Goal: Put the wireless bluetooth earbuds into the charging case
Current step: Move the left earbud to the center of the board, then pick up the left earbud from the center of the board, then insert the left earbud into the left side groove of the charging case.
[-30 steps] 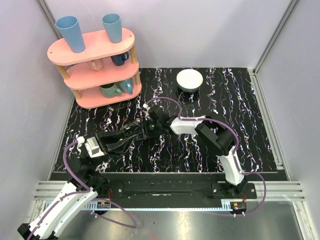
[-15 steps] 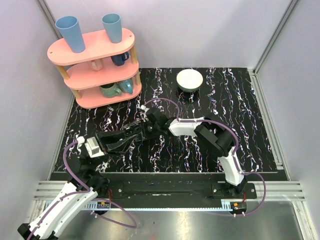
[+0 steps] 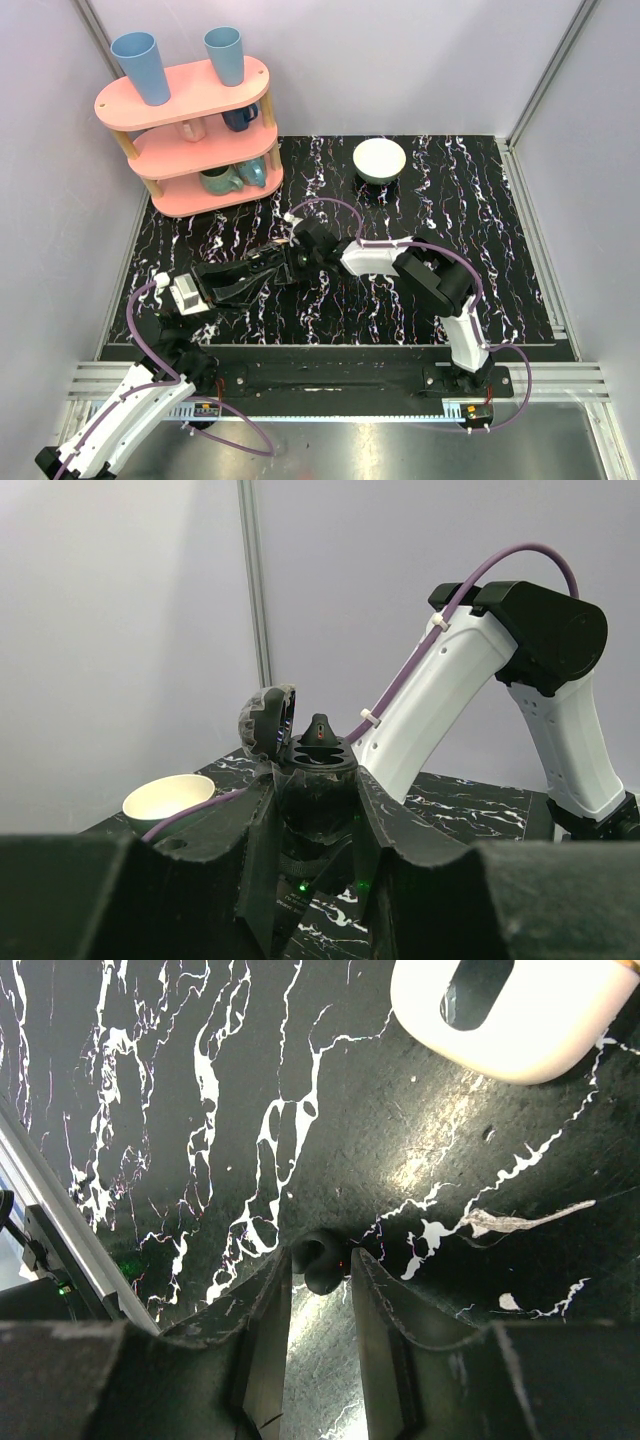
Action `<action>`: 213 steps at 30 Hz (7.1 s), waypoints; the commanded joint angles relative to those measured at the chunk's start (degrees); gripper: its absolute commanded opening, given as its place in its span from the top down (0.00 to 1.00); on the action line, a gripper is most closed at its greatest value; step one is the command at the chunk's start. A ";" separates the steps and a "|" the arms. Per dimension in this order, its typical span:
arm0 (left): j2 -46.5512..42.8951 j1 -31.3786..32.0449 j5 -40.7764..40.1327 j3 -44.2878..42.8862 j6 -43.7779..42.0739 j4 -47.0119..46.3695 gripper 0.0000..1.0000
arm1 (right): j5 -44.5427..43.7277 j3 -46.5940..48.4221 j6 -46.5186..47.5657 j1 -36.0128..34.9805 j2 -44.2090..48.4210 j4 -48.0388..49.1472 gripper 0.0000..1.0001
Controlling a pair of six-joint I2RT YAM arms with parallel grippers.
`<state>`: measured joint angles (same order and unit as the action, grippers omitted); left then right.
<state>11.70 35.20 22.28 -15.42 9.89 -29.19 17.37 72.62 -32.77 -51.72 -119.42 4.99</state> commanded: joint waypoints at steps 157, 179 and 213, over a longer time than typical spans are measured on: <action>2.18 0.13 -4.96 -0.58 -2.24 -4.82 1.00 | -25.61 -22.26 -9.85 -6.72 38.70 -1.82 1.00; 15.36 0.75 -13.84 7.07 -16.30 -29.60 1.00 | -33.62 0.93 -20.22 -7.16 52.98 -25.73 1.00; 18.97 4.79 -20.70 7.95 -24.04 -33.13 1.00 | -57.01 46.30 -50.89 -22.10 24.68 -64.41 1.00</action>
<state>31.53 39.55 2.92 -6.98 -12.75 -59.79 -38.04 116.79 -79.02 -73.45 -93.19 -54.17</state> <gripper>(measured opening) 0.336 0.087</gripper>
